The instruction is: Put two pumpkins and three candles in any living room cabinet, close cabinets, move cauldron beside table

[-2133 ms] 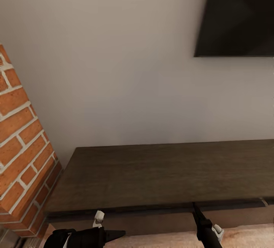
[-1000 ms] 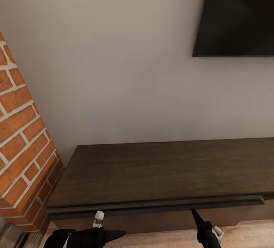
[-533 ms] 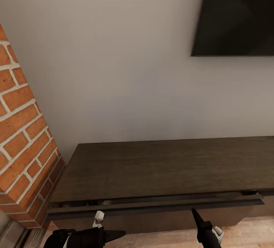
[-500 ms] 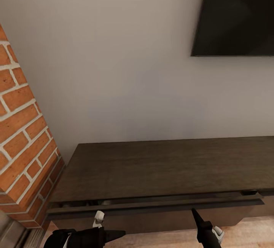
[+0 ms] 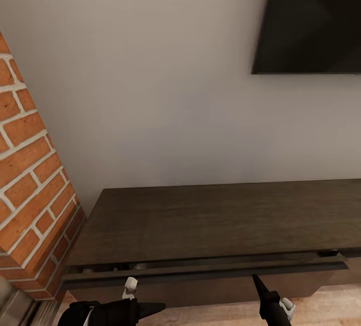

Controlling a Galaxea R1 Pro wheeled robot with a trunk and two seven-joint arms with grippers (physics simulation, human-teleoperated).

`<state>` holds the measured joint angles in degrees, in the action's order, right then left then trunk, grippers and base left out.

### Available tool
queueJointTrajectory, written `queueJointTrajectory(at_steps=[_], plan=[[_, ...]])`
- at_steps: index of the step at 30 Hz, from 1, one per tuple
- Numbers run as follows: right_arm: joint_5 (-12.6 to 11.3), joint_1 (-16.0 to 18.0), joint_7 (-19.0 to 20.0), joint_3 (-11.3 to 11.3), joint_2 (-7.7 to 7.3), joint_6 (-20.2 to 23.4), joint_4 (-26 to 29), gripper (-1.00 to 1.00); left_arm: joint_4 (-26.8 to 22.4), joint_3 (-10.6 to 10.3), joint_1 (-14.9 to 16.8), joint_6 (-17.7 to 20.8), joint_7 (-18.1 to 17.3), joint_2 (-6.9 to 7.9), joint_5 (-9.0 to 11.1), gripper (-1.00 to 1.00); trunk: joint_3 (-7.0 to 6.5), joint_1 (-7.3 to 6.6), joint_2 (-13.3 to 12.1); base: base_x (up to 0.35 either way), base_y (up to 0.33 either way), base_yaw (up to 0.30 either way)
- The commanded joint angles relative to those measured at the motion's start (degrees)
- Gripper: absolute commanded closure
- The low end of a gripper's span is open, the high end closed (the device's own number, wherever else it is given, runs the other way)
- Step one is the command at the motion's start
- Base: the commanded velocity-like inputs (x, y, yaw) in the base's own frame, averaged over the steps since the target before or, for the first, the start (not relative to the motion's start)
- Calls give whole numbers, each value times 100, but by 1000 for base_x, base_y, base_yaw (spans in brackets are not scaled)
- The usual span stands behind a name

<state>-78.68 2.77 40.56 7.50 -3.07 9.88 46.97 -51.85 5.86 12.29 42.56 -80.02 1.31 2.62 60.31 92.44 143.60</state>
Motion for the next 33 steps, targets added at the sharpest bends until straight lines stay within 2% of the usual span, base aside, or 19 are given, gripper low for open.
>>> queueJointTrajectory(at_steps=[1, 16, 33], plan=[[-112, 4, 52, 5, 0, 89, 189, 100, -1, 1, 1, 60, -14, 1, 10, -100, 5, -2, 3, 0, 0, 0], [-103, 4, 6, 2, -9, 116, 189, 100, -1, 1, 1, 59, -14, 0, 10, -100, 5, -2, 3, -6, 0, 0], [-121, 4, 47, 6, 7, 55, 198, 100, -1, -6, 1, 59, -22, 0, 10, -100, 5, -2, 3, -156, 0, 0]])
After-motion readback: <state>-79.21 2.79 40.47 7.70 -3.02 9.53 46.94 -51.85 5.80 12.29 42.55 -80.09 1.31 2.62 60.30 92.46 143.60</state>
